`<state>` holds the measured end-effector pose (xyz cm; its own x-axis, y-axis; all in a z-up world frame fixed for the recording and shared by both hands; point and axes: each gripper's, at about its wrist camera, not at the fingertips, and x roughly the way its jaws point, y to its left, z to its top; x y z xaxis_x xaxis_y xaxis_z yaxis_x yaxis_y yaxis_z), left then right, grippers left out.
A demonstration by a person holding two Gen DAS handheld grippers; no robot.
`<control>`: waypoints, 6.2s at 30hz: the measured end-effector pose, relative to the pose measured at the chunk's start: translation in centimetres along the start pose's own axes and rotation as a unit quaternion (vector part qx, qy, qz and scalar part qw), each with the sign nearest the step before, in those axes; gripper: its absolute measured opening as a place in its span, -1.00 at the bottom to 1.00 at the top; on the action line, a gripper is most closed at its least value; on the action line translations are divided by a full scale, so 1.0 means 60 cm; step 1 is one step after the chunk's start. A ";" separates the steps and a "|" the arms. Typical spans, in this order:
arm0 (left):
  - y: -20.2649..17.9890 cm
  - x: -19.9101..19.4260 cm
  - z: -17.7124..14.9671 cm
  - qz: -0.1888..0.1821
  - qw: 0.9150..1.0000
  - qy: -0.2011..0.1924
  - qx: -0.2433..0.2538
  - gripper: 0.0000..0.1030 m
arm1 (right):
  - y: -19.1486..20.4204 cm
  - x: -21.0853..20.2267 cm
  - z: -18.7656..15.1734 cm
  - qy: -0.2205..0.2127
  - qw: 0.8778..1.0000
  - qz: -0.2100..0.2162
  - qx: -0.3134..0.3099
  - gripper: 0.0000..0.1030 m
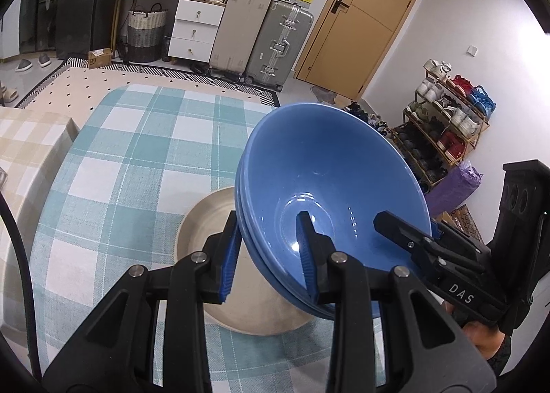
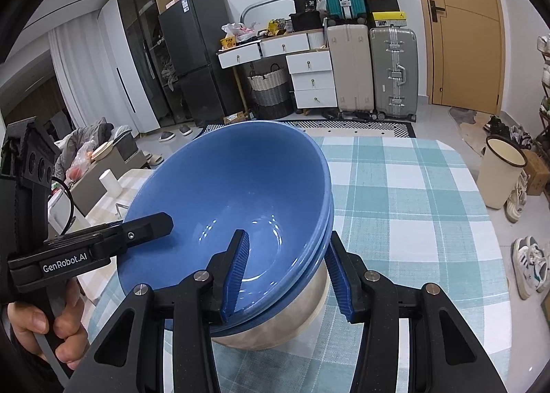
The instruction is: Organize plates and bowls
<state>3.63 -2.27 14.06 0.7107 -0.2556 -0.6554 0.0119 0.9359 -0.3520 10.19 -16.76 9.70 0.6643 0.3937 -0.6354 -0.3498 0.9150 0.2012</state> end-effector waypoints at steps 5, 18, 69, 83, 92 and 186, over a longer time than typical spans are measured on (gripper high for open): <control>0.020 0.018 0.005 0.002 1.000 0.005 -0.007 -0.45 | 0.005 0.024 0.004 0.010 1.000 0.000 -0.003 -0.09; 0.079 0.086 0.013 0.013 0.999 0.028 -0.024 -0.45 | 0.006 0.093 0.001 0.041 0.999 0.006 0.000 -0.09; 0.118 0.192 0.035 0.016 0.998 0.058 -0.030 -0.45 | -0.010 0.166 0.011 0.080 0.997 0.005 0.002 -0.08; 0.115 0.174 0.022 0.021 0.998 0.058 0.010 0.31 | -0.032 0.152 0.000 0.075 0.997 0.012 0.003 0.46; 0.102 0.130 0.006 0.035 0.998 0.031 0.041 0.58 | -0.037 0.134 -0.006 0.071 0.997 0.007 -0.003 0.76; 0.120 0.024 -0.214 0.062 0.971 -0.185 0.135 0.99 | -0.010 -0.022 -0.213 -0.160 0.975 0.068 -0.138 0.99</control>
<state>-4.30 1.02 2.03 0.9222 -0.0793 -0.3786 0.0586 0.9961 -0.0660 1.07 -18.94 0.92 0.7559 0.5572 -0.3436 -0.5840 0.8111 0.0306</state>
